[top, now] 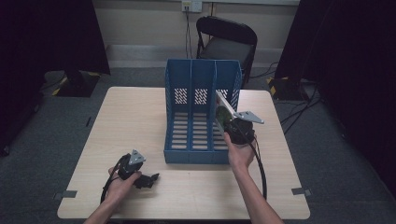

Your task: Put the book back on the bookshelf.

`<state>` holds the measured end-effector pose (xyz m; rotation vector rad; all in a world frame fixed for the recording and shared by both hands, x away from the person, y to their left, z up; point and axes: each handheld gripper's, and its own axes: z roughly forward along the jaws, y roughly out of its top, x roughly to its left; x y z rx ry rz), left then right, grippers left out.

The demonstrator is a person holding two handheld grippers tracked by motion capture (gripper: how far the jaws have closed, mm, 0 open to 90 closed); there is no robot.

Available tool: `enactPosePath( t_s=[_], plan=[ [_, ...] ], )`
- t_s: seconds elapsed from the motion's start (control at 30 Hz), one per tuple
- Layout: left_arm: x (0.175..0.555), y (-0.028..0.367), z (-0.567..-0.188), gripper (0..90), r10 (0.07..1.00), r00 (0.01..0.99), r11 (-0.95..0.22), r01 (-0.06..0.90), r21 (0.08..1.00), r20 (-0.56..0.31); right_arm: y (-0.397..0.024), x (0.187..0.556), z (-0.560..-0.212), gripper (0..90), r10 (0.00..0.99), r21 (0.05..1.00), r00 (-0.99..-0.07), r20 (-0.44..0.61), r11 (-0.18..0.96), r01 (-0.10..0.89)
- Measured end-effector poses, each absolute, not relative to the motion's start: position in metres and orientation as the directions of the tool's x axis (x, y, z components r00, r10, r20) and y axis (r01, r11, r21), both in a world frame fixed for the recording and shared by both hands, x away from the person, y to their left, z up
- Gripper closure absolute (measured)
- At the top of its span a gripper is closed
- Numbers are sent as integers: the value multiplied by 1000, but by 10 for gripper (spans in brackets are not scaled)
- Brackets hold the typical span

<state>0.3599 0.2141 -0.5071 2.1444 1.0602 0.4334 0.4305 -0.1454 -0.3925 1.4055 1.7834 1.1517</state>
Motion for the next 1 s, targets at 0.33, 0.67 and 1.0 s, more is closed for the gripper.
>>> enactPosePath(
  t_s=[0.33,0.67,1.0],
  plan=[
    [360,214,-507,0,793,610,-423,560,712,-8,-140,450,-410,767,964,865,-263,37,102,492],
    [360,214,-507,0,792,611,-425,559,712,-7,-141,455,-415,766,961,839,-276,0,150,523],
    [360,214,-507,0,792,610,-424,560,712,-8,-144,454,-418,764,953,822,-304,-12,182,540]
  ],
)
